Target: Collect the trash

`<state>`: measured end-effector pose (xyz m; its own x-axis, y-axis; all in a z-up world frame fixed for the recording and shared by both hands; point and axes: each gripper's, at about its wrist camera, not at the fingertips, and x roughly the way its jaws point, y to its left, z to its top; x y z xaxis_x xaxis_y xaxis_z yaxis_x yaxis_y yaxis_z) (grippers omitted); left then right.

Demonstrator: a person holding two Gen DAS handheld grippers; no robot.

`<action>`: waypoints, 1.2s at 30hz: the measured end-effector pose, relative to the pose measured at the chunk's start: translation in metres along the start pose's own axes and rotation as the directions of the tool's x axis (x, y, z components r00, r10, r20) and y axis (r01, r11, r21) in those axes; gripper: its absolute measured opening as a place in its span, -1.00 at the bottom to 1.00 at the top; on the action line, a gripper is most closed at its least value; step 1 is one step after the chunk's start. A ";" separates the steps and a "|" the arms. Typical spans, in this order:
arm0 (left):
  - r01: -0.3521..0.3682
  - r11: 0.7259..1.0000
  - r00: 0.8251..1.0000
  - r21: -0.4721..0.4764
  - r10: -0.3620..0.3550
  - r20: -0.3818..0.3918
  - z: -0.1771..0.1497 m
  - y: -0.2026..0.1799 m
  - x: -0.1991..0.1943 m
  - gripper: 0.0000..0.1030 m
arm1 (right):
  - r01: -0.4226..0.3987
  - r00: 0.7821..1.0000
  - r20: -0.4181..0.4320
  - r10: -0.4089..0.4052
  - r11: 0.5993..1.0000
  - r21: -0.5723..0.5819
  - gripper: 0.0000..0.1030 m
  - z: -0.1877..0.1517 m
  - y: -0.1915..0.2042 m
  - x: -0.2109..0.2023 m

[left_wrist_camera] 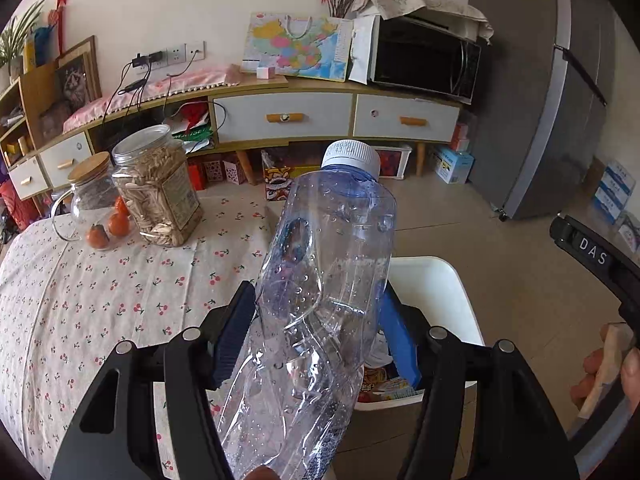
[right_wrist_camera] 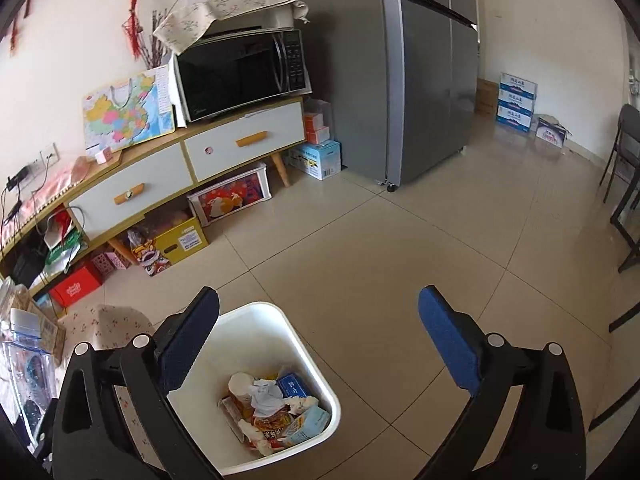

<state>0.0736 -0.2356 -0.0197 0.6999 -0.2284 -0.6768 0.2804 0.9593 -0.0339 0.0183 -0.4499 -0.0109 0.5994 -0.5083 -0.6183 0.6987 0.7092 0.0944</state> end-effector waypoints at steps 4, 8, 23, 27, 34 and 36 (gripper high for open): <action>0.041 0.998 0.999 0.048 -0.041 -0.003 0.013 -0.032 0.007 0.19 | 0.053 0.999 0.003 -0.054 0.996 0.071 0.86 0.007 -0.028 0.000; 0.116 0.991 0.993 0.061 -0.114 -0.022 0.029 -0.057 0.017 0.20 | 0.087 0.996 -0.002 -0.087 0.991 0.102 0.86 0.009 -0.046 0.000; 0.031 0.998 0.999 0.055 -0.029 -0.041 0.026 -0.037 0.003 0.80 | 0.047 0.995 0.083 -0.046 0.999 -0.015 0.86 0.005 -0.024 -0.034; -0.019 0.999 1.000 0.049 0.020 -0.023 0.013 -0.006 -0.018 0.81 | -0.028 0.997 0.064 0.033 0.997 -0.074 0.86 -0.009 0.003 -0.052; -0.076 0.996 0.997 -0.035 0.076 0.005 -0.011 0.063 -0.065 0.81 | -0.149 0.987 0.033 0.160 0.966 -0.211 0.86 -0.050 0.057 -0.089; -0.097 0.994 0.995 -0.059 0.098 0.011 -0.020 0.084 -0.076 0.81 | -0.168 0.983 0.027 0.179 0.958 -0.233 0.86 -0.065 0.067 -0.101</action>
<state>0.0310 -0.1344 0.0138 0.7313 -0.1356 -0.6685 0.1717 0.9851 -0.0119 -0.0208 -0.3196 0.0072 0.7255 -0.3861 -0.5697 0.4775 0.8786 0.0127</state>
